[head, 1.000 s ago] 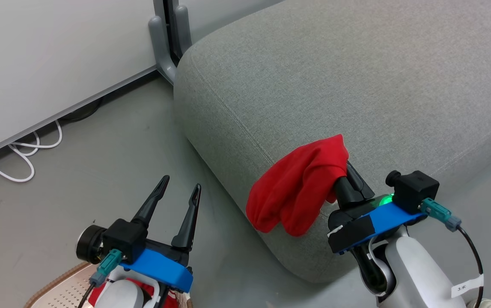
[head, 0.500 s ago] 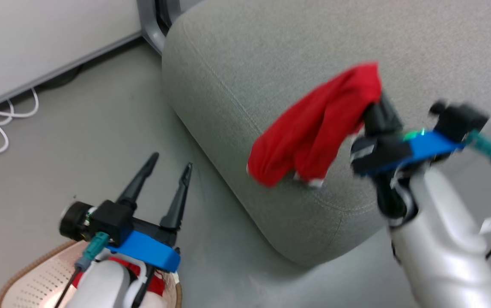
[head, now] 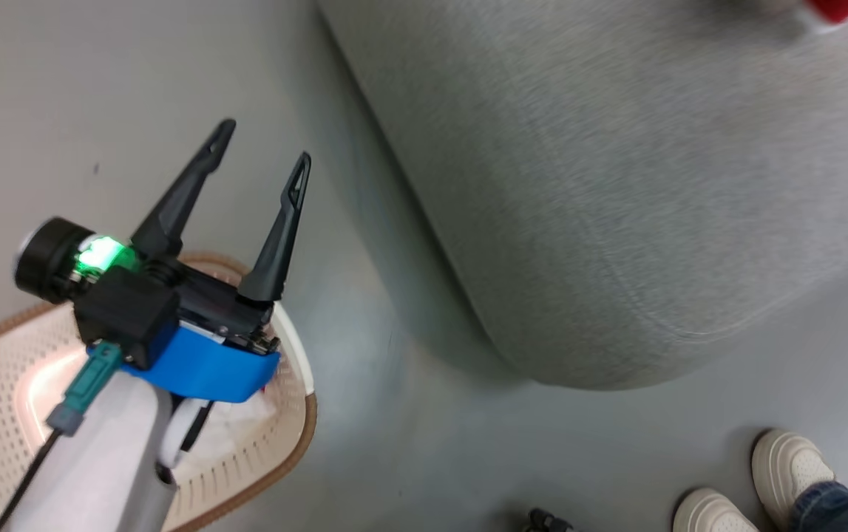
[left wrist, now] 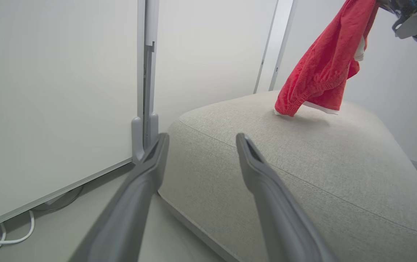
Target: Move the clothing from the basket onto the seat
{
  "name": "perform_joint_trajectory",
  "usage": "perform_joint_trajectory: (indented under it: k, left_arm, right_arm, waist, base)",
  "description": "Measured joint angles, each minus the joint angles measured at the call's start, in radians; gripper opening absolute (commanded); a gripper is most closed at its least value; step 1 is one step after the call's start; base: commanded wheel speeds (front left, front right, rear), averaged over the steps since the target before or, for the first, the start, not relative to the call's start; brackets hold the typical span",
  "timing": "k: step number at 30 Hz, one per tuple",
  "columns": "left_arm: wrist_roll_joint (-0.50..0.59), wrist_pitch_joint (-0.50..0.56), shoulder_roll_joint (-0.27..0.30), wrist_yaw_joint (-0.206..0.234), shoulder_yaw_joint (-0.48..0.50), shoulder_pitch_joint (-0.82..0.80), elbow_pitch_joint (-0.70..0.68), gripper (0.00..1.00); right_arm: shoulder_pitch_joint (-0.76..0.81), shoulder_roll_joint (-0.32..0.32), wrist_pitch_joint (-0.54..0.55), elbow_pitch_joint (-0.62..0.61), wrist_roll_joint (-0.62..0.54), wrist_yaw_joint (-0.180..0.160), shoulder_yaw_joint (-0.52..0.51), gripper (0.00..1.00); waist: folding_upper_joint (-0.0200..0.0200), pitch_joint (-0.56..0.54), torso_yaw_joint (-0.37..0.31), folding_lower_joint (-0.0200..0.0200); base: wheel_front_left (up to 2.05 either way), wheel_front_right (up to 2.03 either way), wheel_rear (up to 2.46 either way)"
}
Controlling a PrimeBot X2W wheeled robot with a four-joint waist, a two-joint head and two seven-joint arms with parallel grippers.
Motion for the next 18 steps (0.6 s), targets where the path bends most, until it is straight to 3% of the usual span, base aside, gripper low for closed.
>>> perform_joint_trajectory:
  k: [9, 17, 18]
  left_arm:
    - [0.025, 0.015, 0.039, 0.000, -0.017, -0.035, -0.091, 1.00]
    - [0.025, 0.010, 0.046, 0.000, -0.028, -0.036, -0.083, 1.00]
    - [0.023, 0.009, 0.045, 0.000, -0.030, -0.036, -0.080, 1.00]
  right_arm:
    - [-0.077, -0.026, -0.008, 0.123, -0.144, 0.000, -0.204, 0.00]
    - [-0.063, -0.003, -0.009, 0.231, -0.256, 0.000, -0.319, 0.00]
    - [-0.060, -0.004, -0.009, 0.240, -0.270, 0.000, -0.330, 0.20]
  waist:
    - [0.0000, 0.184, 0.085, 0.0001]
    - [0.0000, 0.224, 0.136, 0.0000]
    - [0.0000, 0.220, 0.137, -0.0001]
  base:
    - [0.00, 0.00, 0.00]
    - [0.00, 0.00, 0.00]
    - [0.00, 0.00, 0.00]
